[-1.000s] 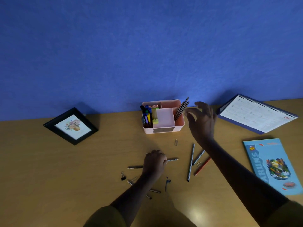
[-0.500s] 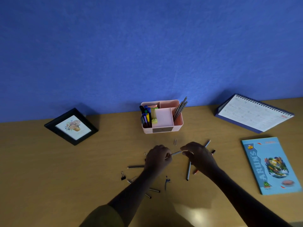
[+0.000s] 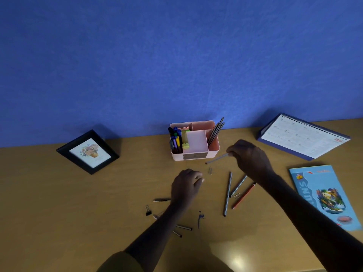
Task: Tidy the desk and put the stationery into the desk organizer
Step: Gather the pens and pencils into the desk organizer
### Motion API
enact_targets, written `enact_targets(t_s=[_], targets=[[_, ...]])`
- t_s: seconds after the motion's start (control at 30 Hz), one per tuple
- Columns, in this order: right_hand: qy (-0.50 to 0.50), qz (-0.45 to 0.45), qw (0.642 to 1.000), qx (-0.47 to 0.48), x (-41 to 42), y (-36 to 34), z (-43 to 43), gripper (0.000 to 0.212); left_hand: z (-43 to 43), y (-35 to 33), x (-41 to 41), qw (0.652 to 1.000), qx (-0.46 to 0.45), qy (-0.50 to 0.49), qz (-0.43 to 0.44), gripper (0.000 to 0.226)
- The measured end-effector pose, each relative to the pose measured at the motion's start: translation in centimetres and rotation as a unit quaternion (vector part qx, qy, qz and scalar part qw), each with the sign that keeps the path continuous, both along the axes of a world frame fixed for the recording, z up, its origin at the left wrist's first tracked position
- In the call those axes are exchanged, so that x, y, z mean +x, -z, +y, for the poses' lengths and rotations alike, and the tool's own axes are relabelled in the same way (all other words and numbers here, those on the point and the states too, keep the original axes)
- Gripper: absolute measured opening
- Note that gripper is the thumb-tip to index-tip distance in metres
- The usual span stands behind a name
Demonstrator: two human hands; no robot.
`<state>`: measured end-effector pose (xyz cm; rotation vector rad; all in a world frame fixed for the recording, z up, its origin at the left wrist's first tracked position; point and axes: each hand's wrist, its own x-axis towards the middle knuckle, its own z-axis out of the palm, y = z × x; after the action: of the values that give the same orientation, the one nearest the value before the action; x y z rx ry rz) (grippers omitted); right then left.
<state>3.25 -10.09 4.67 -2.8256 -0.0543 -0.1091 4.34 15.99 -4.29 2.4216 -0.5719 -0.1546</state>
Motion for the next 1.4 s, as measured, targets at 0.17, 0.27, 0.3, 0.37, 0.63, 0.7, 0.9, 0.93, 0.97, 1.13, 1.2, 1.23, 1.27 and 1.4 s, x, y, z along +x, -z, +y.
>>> enact_targets(t_s=[0.17, 0.27, 0.3, 0.37, 0.63, 0.7, 0.9, 0.93, 0.97, 1.13, 1.2, 1.23, 1.27, 1.4], targets=[[0.015, -0.069, 0.991, -0.116, 3.8, -2.1, -1.1, 0.019, 3.3, 1.1, -0.4, 0.999, 0.04, -0.027, 0.022, 0.019], [-0.008, -0.077, 0.979, -0.187, 6.0, -2.2, -0.8, 0.028, 5.3, 1.3, -0.5, 0.997, 0.061, -0.043, 0.037, 0.021], [-0.021, -0.073, 0.975, -0.21, 6.6, -2.2, -0.6, 0.029, 6.0, 1.3, -0.4, 0.996, 0.069, -0.049, 0.037, 0.021], [-0.037, -0.062, 0.967, -0.243, 7.8, -2.1, -0.1, 0.028, 7.2, 1.3, -0.4, 0.994, 0.084, -0.055, 0.034, 0.02], [-0.078, -0.017, 0.946, -0.313, 9.6, -0.4, 2.2, 0.031, 10.4, 1.0, -0.7, 0.99, 0.115, -0.077, 0.04, 0.02], [-0.084, -0.007, 0.939, -0.332, 9.8, 0.0, 2.6, 0.034, 11.0, 1.0, -0.7, 0.988, 0.121, -0.082, 0.043, 0.019], [-0.083, 0.018, 0.929, -0.359, 10.2, 0.8, 3.1, 0.036, 12.1, 1.2, -0.9, 0.986, 0.137, -0.084, 0.053, 0.017], [-0.082, 0.018, 0.929, -0.361, 10.2, 0.9, 3.1, 0.036, 12.3, 1.3, -0.9, 0.985, 0.139, -0.08, 0.055, 0.017], [-0.081, 0.017, 0.928, -0.363, 10.2, 0.9, 3.1, 0.037, 12.3, 1.4, -0.9, 0.985, 0.142, -0.075, 0.057, 0.019], [-0.071, 0.007, 0.938, -0.339, 9.5, 0.9, 2.8, 0.037, 12.0, 1.7, -1.3, 0.985, 0.161, -0.02, 0.058, 0.032], [-0.053, -0.002, 0.95, -0.308, 8.9, 0.7, 2.6, 0.038, 11.6, 1.8, -1.5, 0.983, 0.175, -0.003, 0.051, 0.033], [-0.042, -0.01, 0.956, -0.289, 8.5, 0.7, 2.6, 0.038, 11.5, 1.9, -1.6, 0.982, 0.181, 0.002, 0.049, 0.033], [-0.03, -0.019, 0.962, -0.27, 8.1, 0.7, 2.5, 0.038, 11.4, 2.0, -1.7, 0.981, 0.185, 0.004, 0.049, 0.032], [0.011, -0.052, 0.977, -0.208, 5.7, 1.4, 2.6, 0.022, 11.5, 2.5, -1.8, 0.981, 0.189, 0.004, 0.049, 0.021]])
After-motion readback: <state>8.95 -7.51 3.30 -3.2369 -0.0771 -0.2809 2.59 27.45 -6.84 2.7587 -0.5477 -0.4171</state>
